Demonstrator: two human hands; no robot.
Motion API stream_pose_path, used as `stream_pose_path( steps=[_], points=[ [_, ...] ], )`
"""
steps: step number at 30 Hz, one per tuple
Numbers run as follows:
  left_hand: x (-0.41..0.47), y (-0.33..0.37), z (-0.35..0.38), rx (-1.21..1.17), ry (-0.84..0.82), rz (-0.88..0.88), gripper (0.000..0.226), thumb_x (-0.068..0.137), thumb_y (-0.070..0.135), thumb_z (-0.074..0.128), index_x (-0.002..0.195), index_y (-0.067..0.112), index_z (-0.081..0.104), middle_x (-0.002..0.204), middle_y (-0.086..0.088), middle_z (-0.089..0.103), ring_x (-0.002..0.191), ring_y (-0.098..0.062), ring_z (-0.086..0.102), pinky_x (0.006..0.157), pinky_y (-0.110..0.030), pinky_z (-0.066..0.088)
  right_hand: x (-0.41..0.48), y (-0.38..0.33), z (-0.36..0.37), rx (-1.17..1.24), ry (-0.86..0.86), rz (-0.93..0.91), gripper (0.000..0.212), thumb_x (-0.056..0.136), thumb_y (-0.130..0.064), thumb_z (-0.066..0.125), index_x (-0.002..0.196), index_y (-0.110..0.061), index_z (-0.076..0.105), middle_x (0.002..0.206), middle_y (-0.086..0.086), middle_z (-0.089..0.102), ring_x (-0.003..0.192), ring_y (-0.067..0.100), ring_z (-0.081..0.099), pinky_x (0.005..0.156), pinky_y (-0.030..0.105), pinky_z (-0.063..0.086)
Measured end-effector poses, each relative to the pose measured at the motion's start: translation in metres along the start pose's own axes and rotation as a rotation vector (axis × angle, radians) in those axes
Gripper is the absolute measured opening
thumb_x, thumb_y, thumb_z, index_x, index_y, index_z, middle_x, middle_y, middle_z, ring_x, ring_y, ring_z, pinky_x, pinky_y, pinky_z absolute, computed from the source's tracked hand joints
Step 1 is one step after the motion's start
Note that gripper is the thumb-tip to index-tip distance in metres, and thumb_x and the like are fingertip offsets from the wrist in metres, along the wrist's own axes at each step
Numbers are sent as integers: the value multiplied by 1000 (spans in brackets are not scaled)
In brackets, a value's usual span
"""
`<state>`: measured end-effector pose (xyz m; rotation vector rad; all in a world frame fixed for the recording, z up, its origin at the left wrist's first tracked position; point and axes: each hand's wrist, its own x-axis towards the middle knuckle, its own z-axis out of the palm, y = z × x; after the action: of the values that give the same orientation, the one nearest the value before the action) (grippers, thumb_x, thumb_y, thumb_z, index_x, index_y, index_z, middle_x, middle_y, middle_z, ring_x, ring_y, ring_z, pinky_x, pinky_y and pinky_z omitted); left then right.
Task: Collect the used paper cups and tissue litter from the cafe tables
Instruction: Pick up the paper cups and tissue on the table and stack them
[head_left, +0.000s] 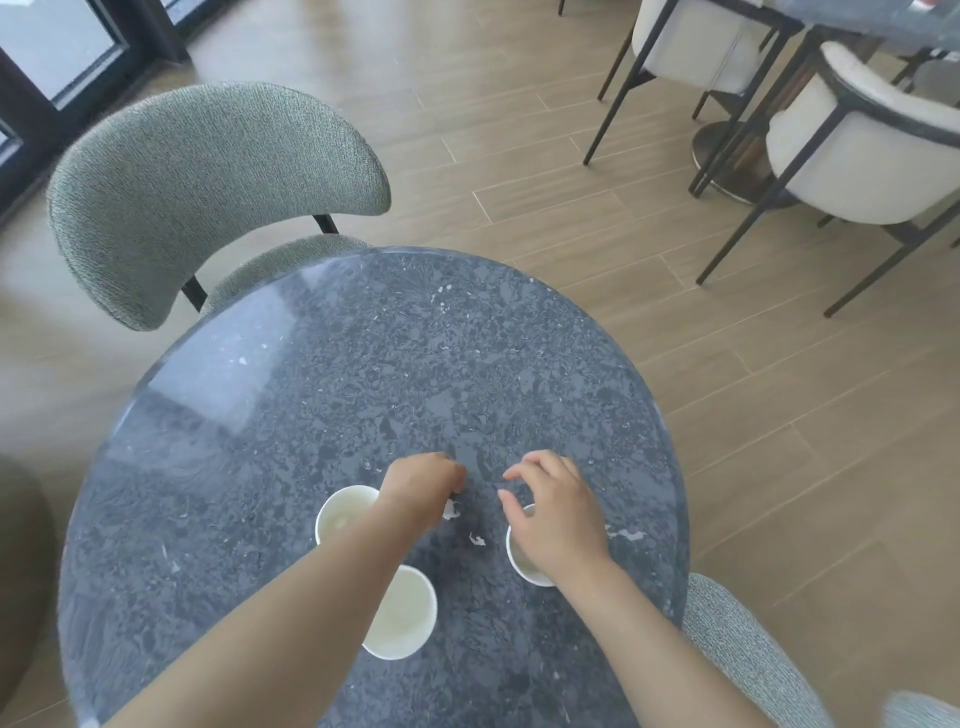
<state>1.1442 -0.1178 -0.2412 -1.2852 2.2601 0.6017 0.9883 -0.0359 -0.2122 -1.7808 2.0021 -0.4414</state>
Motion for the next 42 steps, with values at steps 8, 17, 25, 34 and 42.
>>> stream_pose_path(
  steps=[8, 17, 25, 34, 42],
  points=[
    [-11, -14, 3, -92, 39, -12, 31, 84, 12, 60, 112, 25, 57, 114, -1, 57, 106, -25, 56, 76, -33, 45, -5, -5, -2, 9, -11, -8, 14, 87, -32, 57, 97, -24, 62, 107, -8, 55, 105, 14, 47, 81, 30, 44],
    [-56, -41, -28, -303, 325, -42, 34, 86, 4, 46, 105, 28, 60, 101, 4, 58, 91, -21, 58, 74, -36, 51, -3, -31, -3, 31, -13, -77, 16, 89, -28, 56, 101, -21, 63, 110, -7, 55, 107, 14, 45, 84, 31, 43],
    [-151, -71, -27, -491, 554, -108, 29, 82, 2, 51, 98, 22, 66, 85, 7, 58, 77, -12, 58, 70, -26, 46, -13, -68, 9, 98, -65, -183, 14, 89, -24, 56, 102, -19, 62, 108, -5, 55, 107, 15, 45, 83, 30, 43],
    [-177, -73, 23, -450, 407, -219, 45, 77, 13, 56, 115, 36, 52, 119, 13, 45, 109, -14, 47, 79, -34, 51, -34, -73, 23, 50, -156, -186, 17, 88, -20, 54, 104, -20, 60, 111, -5, 55, 106, 16, 47, 84, 29, 42],
    [-164, -78, 38, -472, 299, -290, 59, 80, 15, 57, 132, 34, 36, 139, 4, 34, 119, -25, 45, 93, -36, 46, -40, -67, 17, 48, -113, -195, 15, 88, -17, 55, 101, -19, 61, 108, -5, 56, 102, 16, 49, 77, 28, 44]
  ],
)
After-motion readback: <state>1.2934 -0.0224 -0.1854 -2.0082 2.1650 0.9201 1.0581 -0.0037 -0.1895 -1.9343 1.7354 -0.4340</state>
